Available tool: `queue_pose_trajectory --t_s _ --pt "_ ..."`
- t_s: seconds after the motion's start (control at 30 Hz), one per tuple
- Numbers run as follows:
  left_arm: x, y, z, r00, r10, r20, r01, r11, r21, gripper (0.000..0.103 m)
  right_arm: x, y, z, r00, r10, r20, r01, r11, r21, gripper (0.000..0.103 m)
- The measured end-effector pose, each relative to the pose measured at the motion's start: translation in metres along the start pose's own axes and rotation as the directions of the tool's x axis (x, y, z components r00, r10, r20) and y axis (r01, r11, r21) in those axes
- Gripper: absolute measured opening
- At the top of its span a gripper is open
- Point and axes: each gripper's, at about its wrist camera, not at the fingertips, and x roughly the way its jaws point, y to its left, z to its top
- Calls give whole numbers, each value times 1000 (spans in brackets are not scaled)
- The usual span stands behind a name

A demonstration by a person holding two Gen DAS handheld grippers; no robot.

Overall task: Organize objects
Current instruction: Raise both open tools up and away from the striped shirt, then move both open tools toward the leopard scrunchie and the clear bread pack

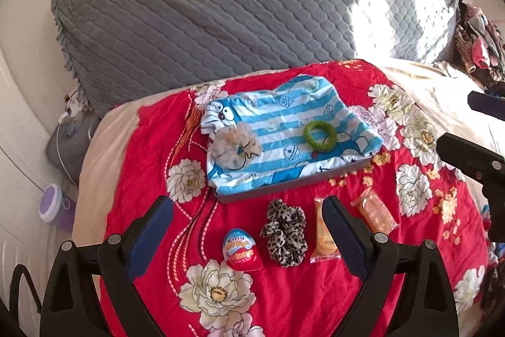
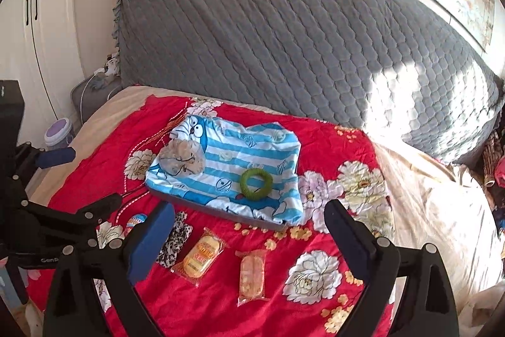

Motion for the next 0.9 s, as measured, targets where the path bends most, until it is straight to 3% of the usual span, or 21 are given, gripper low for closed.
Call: queue_pose_trajectory --t_s 0.57,0.9 --pt "-3 -15 -33 1000 3 -22 -3 1000 2 95 2 -3 -37 999 -16 -45 15 1000 -5 96" --pt "14 -11 -56 999 -11 -49 9 999 -34 95 15 -4 -59 997 -13 -79 13 1000 -1 96"
